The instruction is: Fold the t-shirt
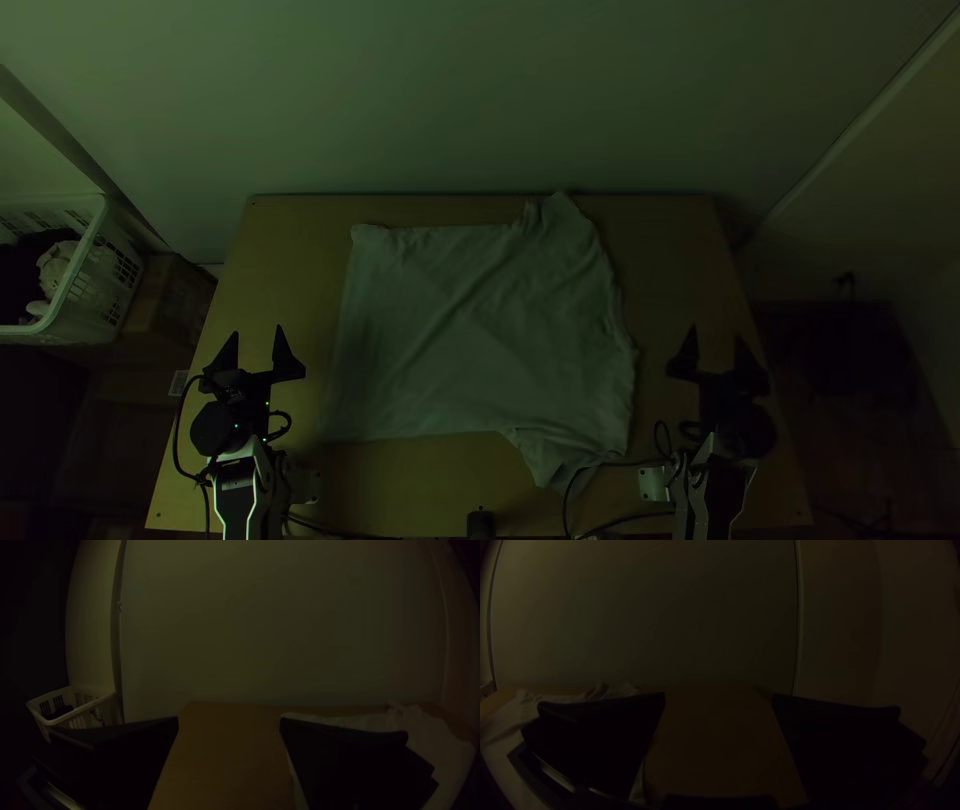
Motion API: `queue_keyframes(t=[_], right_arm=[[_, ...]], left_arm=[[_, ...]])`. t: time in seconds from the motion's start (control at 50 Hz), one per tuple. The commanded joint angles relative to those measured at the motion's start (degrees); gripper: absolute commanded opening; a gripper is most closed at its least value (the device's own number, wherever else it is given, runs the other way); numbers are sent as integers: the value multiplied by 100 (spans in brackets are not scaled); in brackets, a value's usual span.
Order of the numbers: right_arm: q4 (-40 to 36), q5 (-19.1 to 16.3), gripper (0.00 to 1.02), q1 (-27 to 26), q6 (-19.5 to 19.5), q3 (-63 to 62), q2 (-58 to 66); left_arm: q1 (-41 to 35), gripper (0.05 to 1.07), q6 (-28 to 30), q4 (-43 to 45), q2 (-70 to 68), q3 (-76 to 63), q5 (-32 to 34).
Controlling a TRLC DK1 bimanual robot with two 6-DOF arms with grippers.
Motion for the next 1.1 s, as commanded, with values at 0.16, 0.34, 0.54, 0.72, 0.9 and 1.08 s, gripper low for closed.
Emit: queue_keyframes(t=[0.16,0.34,0.54,0.72,0.9,1.08], right_arm=[[402,26,98,14,81,558,-34],[657,26,98,84,63,936,230],[859,26,98,234,90,1683,1117],[964,26,98,374,90,2404,2067],[621,97,98,656,72,3449,3262],[331,343,98,1042,72,4363,4290]], left_arm=[[-115,103,-3,320,45,350,58],[-273,103,-3,663,572,789,58],[-317,103,-161,654,1987,1923,32],[-432,103,-214,759,2893,2670,23],[-520,103,-214,707,3736,3408,14],[-731,103,-196,364,4642,4296,14]])
